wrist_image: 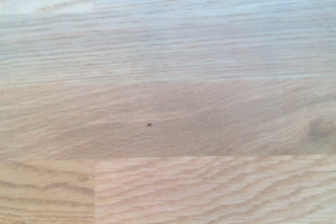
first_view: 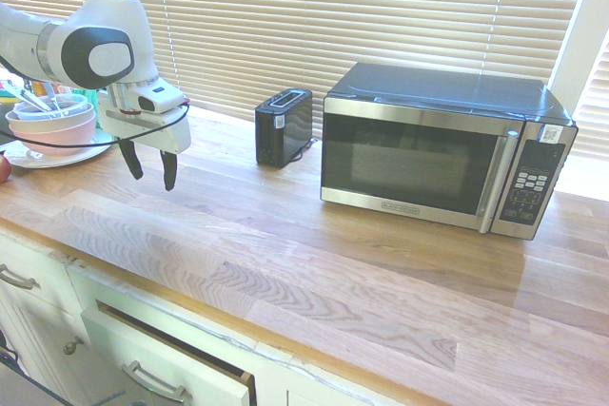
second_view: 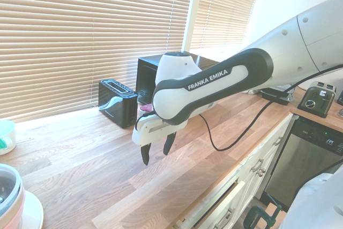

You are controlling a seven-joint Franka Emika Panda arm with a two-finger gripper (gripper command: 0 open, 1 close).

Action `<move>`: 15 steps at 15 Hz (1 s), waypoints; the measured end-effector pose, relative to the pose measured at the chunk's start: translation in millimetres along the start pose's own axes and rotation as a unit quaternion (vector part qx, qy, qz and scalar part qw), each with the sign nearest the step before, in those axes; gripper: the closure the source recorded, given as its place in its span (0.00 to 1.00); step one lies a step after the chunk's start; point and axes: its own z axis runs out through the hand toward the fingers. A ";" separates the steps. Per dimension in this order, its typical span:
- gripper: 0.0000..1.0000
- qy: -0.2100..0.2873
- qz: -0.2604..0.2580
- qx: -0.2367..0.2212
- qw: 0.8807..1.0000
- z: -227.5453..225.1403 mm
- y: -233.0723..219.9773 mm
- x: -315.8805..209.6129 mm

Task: Press the toaster

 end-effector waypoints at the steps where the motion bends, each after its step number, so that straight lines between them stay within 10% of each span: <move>1: 0.00 0.000 0.002 0.000 1.000 0.5 0.0 0.1; 15: 0.00 0.101 -0.058 0.062 0.991 -44.6 -20.4 61.4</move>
